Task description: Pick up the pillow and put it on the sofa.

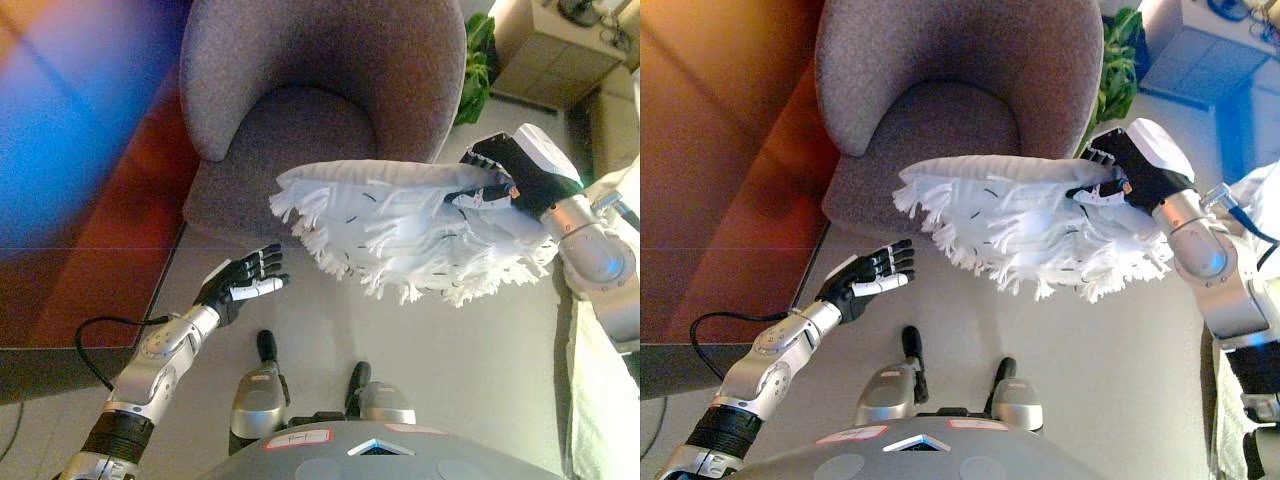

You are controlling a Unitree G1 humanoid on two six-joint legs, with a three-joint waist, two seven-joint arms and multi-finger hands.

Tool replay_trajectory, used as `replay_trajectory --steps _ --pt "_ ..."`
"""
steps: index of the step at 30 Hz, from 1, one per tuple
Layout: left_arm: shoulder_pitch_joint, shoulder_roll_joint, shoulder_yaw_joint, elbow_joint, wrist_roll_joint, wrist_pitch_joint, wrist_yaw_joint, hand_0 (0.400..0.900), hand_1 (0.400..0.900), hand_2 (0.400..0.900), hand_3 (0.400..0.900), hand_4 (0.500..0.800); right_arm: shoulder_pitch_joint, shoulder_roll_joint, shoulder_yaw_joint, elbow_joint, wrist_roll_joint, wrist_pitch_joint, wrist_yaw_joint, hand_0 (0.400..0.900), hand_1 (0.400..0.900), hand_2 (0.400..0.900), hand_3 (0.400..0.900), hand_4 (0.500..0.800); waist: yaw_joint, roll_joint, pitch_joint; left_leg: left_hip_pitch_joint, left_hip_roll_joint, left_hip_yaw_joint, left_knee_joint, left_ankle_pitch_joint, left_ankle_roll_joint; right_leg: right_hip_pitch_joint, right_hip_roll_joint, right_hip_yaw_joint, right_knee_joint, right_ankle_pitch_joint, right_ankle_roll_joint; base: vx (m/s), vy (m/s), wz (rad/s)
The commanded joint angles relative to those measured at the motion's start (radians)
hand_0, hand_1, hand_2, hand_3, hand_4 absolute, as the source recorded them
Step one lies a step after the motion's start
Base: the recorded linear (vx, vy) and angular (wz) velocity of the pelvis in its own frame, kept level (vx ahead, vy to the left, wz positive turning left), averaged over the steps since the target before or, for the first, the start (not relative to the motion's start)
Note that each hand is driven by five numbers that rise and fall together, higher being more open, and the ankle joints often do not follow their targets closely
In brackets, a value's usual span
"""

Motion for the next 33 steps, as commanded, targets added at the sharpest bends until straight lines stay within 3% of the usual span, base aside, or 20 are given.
replay_trajectory --steps 1,11,19,21,23,24,28,33 --pt "-0.033 0.025 0.011 -0.057 0.005 -0.034 -0.037 0.9 0.9 0.9 0.9 0.8 -0.363 -0.096 -0.013 0.095 0.113 -0.081 -0.041 0.4 0.4 0.4 0.4 0.5 0.085 -0.017 -0.115 0.121 -0.006 -0.061 -0.007 -0.187 0.004 -0.055 -0.017 -0.052 0.034 0.102 0.053 0.12 0.002 0.19" --pt "-0.022 0.065 0.015 -0.087 0.01 0.024 -0.074 0.9 0.9 0.9 0.9 0.8 -0.609 -0.13 0.198 0.401 0.198 -0.051 0.082 0.4 0.4 0.4 0.4 0.5 0.167 -0.072 -0.094 0.127 -0.005 -0.11 -0.007 -0.183 -0.002 -0.019 -0.021 -0.106 0.043 0.115 0.053 0.15 -0.031 0.23" --pt "-0.096 0.121 0.01 -0.07 0.023 0.023 -0.1 0.9 0.9 0.9 0.9 0.8 -0.823 -0.128 0.366 0.67 0.198 -0.011 0.027 0.4 0.4 0.4 0.4 0.5 0.244 -0.109 -0.029 0.061 0.01 -0.162 -0.007 -0.161 -0.013 -0.03 -0.008 -0.155 0.035 0.118 0.051 0.06 -0.155 0.26" --pt "-0.113 0.145 0.015 -0.071 0.014 0.016 -0.1 0.9 0.9 0.9 0.9 0.8 -0.873 -0.134 0.409 0.731 0.159 0.024 -0.001 0.4 0.4 0.4 0.4 0.5 0.263 -0.113 -0.003 0.038 0.014 -0.175 -0.007 -0.155 -0.015 -0.04 -0.007 -0.167 0.033 0.121 0.052 0.02 -0.187 0.15" --pt "-0.116 0.176 0.027 -0.082 -0.001 0.012 -0.111 0.9 0.9 0.9 0.9 0.8 -0.933 -0.14 0.462 0.843 0.099 0.106 -0.037 0.4 0.4 0.4 0.4 0.5 0.289 -0.109 0.019 0.028 0.024 -0.201 -0.007 -0.171 -0.022 -0.04 0.004 -0.166 0.027 0.107 0.062 0.1 -0.166 0.11" --pt "-0.117 0.18 0.028 -0.083 -0.004 0.009 -0.112 0.9 0.9 0.9 0.9 0.8 -0.95 -0.137 0.476 0.869 0.08 0.128 -0.062 0.9 0.9 0.9 0.9 0.8 0.292 -0.106 0.025 0.023 0.025 -0.205 -0.007 -0.169 -0.022 -0.043 0.004 -0.169 0.026 0.106 0.061 0.01 -0.118 0.1" --pt "-0.142 0.221 0.017 -0.108 -0.04 -0.017 -0.104 0.9 0.9 0.9 0.9 0.8 -1.035 -0.105 0.51 0.965 0.063 0.234 -0.209 0.9 0.9 0.9 0.9 0.8 0.319 -0.088 0.072 -0.025 0.032 -0.218 -0.004 -0.161 -0.023 -0.067 0.003 -0.182 0.017 0.101 0.056 -0.06 -0.105 0.09" --pt "-0.152 0.262 0.024 -0.104 -0.073 -0.039 -0.096 0.9 0.9 0.9 0.9 0.8 -1.091 -0.119 0.521 0.996 0.073 0.224 -0.346 0.9 0.9 0.9 0.9 0.8 0.333 -0.078 0.109 -0.062 0.032 -0.226 -0.001 -0.155 -0.021 -0.085 -0.006 -0.192 0.021 0.109 0.062 -0.02 -0.063 0.04"
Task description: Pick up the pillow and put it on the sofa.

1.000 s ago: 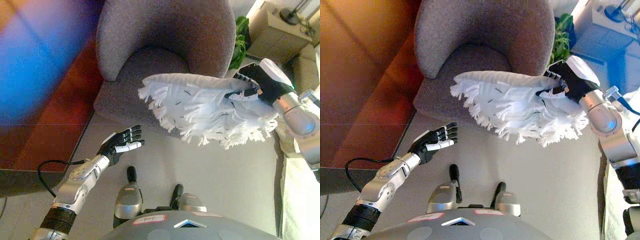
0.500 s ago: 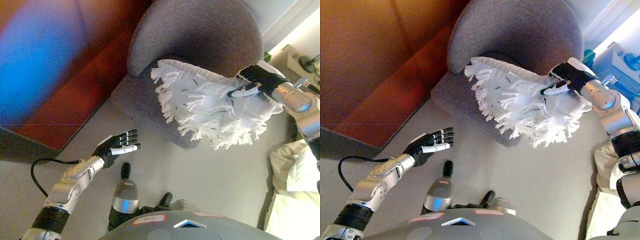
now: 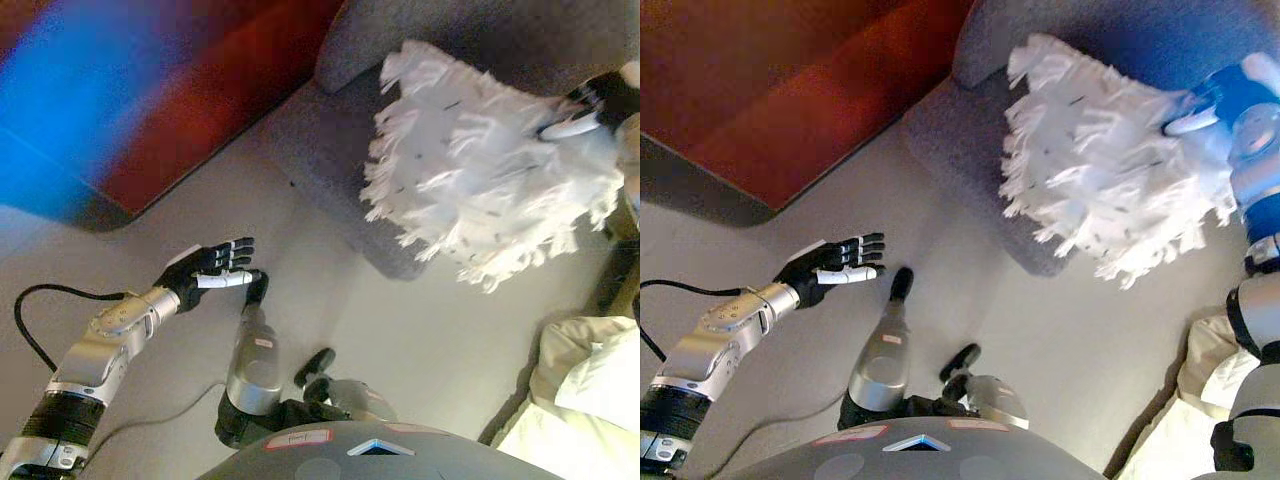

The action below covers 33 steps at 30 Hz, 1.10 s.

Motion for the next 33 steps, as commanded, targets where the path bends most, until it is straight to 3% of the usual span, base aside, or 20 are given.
replay_trajectory --steps 1,11,17,24,33 --pt "-0.056 0.038 -0.022 -0.108 -0.07 -0.103 -0.026 0.9 0.9 0.9 0.9 0.8 -0.22 -0.157 0.04 0.001 -0.022 0.001 -0.208 0.9 0.9 0.9 0.9 0.8 0.056 0.039 -0.041 0.148 0.027 0.01 -0.029 -0.223 -0.011 -0.039 -0.068 0.008 0.053 0.096 0.083 0.05 -0.073 0.03" --pt "-0.031 0.063 -0.027 -0.106 -0.07 -0.131 -0.041 0.9 0.9 0.9 0.9 0.8 -0.147 -0.147 -0.051 -0.099 0.086 -0.042 -0.374 0.9 0.9 0.9 0.9 0.8 0.032 0.035 -0.04 0.174 0.03 0.023 -0.027 -0.244 -0.006 -0.041 -0.077 0.024 0.069 0.112 0.093 0.01 -0.027 -0.08" --pt "-0.005 0.029 -0.028 -0.103 -0.04 -0.13 -0.048 0.9 0.9 0.9 0.9 0.8 -0.007 -0.129 -0.196 -0.229 0.218 -0.11 -0.381 0.9 0.9 0.9 0.9 0.8 -0.002 0.032 -0.061 0.198 0.017 0.048 -0.029 -0.237 0.004 -0.046 -0.089 0.035 0.075 0.129 0.085 -0.02 0.036 -0.14" --pt "0.027 -0.059 -0.06 -0.077 0.023 -0.141 -0.009 0.9 0.9 0.9 0.9 0.8 0.325 0.011 -0.431 -0.521 0.242 -0.173 -0.361 0.9 0.9 0.9 0.9 0.8 -0.076 0.05 -0.123 0.265 0.012 0.084 -0.036 -0.255 0.017 -0.033 -0.087 0.085 0.083 0.133 0.085 0.0 0.073 -0.23" --pt "0.008 -0.178 -0.113 -0.034 0.019 -0.179 0.069 0.9 0.9 0.9 0.9 0.8 0.728 0.271 -0.543 -0.868 0.192 -0.269 -0.333 0.9 0.9 0.9 0.9 0.8 -0.2 0.11 -0.191 0.329 0.0 0.161 -0.036 -0.275 0.043 -0.025 -0.08 0.17 0.087 0.128 0.082 -0.09 0.109 -0.33"
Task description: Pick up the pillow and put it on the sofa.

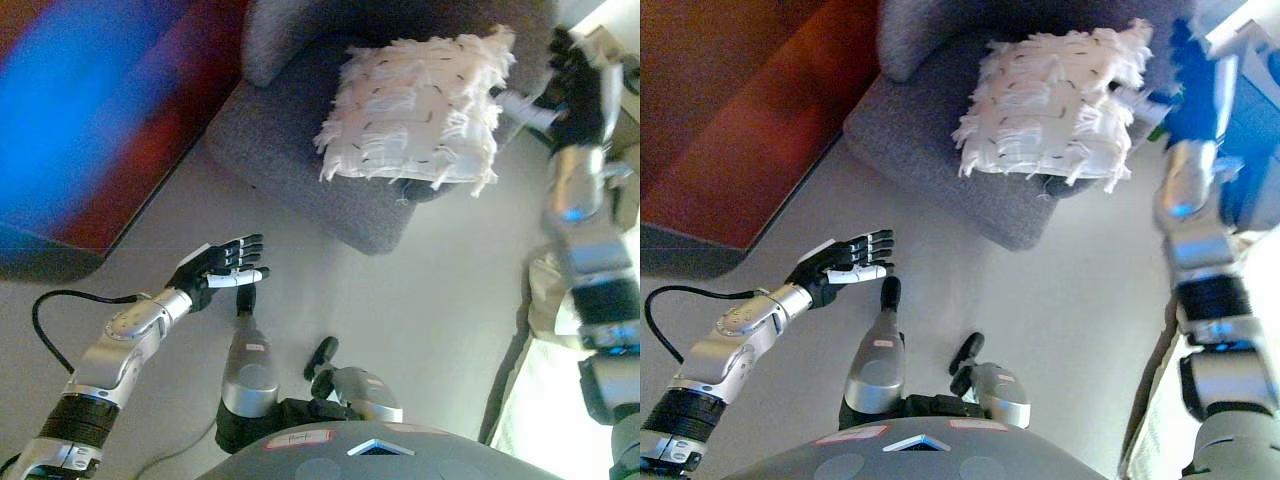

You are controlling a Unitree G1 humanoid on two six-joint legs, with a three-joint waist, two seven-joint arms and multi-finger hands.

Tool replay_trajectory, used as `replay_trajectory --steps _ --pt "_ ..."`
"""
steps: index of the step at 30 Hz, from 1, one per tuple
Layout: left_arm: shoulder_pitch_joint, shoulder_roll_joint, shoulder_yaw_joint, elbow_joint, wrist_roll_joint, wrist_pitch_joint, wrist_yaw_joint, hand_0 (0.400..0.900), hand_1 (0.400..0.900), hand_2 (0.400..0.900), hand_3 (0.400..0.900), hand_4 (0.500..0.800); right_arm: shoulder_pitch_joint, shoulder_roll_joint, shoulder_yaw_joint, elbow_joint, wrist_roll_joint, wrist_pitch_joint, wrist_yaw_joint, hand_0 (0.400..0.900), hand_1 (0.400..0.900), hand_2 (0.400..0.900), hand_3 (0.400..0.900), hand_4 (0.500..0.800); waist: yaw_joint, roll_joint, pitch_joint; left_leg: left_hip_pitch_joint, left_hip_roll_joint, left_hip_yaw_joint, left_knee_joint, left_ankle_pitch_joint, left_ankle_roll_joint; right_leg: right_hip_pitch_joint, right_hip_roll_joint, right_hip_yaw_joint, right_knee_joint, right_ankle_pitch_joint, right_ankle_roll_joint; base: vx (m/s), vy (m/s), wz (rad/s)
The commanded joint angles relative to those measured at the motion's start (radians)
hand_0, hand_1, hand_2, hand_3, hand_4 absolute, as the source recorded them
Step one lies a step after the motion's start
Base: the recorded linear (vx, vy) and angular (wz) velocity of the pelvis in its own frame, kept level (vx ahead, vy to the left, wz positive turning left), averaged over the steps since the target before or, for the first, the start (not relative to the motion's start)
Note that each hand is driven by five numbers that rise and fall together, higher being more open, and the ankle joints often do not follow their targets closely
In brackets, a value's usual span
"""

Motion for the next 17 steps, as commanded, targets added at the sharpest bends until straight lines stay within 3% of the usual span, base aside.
replay_trajectory --steps 1,6,10,17 --pt "-0.01 -0.095 -0.062 -0.021 -0.007 -0.14 0.023 0.9 0.9 0.9 0.9 0.8 0.069 -0.045 -0.061 -0.104 -0.05 -0.137 -0.004 0.9 0.9 0.9 0.9 0.8 -0.062 0.081 -0.178 0.187 -0.023 0.021 -0.01 -0.27 0.036 -0.043 -0.049 0.039 0.057 0.111 0.095 -0.12 0.115 -0.36" --pt "-0.019 -0.156 -0.058 0.014 -0.008 -0.18 0.051 0.9 0.9 0.9 0.9 0.8 0.231 0.046 -0.071 -0.196 -0.018 -0.174 0.093 0.9 0.9 0.9 0.9 0.8 -0.123 0.116 -0.212 0.212 -0.027 0.066 -0.01 -0.271 0.039 -0.032 -0.038 0.086 0.042 0.091 0.09 -0.12 0.105 -0.32" --pt "-0.013 -0.189 -0.037 0.03 0.023 -0.213 0.1 0.9 0.9 0.9 0.9 0.8 0.331 0.122 -0.055 -0.225 -0.021 -0.161 0.162 0.9 0.9 0.9 0.9 0.8 -0.166 0.14 -0.233 0.226 -0.032 0.095 -0.01 -0.271 0.036 -0.02 -0.027 0.12 0.015 0.072 0.085 -0.11 0.098 -0.31" --pt "0.023 -0.214 0.0 0.043 0.027 -0.257 0.12 0.9 0.9 0.9 0.9 0.8 0.466 0.217 -0.034 -0.22 0.012 -0.143 0.203 0.9 0.9 0.9 0.9 0.8 -0.219 0.158 -0.266 0.233 -0.033 0.139 -0.01 -0.265 0.021 -0.005 -0.009 0.155 -0.028 0.049 0.073 -0.11 0.053 -0.21"
